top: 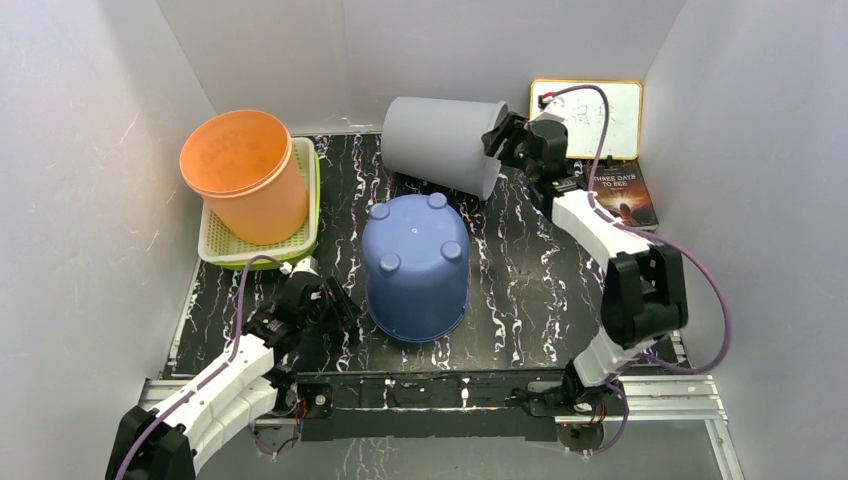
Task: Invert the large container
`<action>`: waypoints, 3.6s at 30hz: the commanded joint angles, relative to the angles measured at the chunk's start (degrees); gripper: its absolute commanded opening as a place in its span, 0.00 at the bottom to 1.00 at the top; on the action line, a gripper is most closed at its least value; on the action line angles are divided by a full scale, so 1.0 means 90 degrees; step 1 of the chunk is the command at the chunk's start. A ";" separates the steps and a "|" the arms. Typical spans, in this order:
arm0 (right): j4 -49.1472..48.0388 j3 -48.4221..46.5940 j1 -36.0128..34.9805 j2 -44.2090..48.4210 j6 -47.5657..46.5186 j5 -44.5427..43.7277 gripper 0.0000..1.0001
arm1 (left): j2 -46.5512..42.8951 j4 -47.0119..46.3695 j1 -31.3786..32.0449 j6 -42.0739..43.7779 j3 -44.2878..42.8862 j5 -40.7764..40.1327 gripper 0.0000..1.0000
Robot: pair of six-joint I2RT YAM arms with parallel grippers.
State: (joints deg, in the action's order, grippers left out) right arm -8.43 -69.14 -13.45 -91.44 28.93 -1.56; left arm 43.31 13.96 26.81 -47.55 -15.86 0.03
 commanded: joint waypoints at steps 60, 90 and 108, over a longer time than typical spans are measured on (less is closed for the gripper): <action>-1.0605 0.2254 0.1329 -0.4527 0.6664 0.3972 0.19 | 0.0071 0.0188 0.0010 0.0127 -0.0123 0.0004 0.61; -0.1400 0.1952 0.1802 -0.1886 0.2006 0.1797 0.41 | 0.0156 -0.0117 0.0010 0.0137 -0.0007 0.0181 0.61; -0.1009 0.1125 0.0544 -0.1614 0.2042 0.1925 0.41 | 0.0286 -0.0104 0.0010 0.0147 -0.0142 0.0204 0.61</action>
State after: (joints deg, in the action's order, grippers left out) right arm -14.28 -52.66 -9.10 -102.91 45.39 15.27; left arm 45.78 11.97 26.81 -46.65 -16.10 1.02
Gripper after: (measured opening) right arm 0.414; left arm 0.607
